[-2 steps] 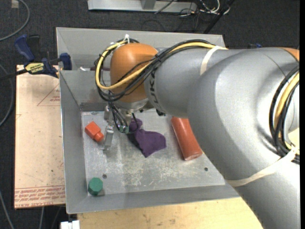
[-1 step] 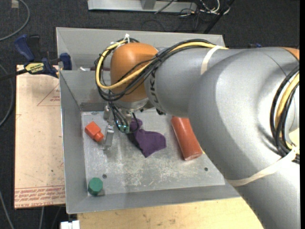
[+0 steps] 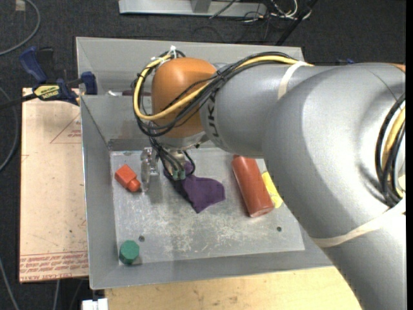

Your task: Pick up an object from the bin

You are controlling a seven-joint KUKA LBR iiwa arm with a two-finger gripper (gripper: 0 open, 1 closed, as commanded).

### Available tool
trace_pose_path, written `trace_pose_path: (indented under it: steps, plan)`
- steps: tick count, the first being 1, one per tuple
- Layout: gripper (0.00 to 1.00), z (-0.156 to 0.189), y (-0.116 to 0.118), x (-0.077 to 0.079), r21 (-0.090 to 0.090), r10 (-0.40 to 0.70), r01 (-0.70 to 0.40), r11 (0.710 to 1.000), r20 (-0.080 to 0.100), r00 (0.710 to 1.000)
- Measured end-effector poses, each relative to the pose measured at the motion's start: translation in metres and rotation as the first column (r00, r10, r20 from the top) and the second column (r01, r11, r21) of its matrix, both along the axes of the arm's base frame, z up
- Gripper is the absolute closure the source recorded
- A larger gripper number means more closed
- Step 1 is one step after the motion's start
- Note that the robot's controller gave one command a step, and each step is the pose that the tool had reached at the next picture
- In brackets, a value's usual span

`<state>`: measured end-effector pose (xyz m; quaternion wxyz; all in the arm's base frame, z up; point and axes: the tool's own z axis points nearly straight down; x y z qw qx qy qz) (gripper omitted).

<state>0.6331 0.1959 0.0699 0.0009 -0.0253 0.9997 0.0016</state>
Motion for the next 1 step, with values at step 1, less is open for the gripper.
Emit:
trace_pose_path:
  steps: [1]
  plan:
    - [0.00,0.0000,-0.0001,0.0000,0.000,0.000,0.000,1.000,0.000,1.000]
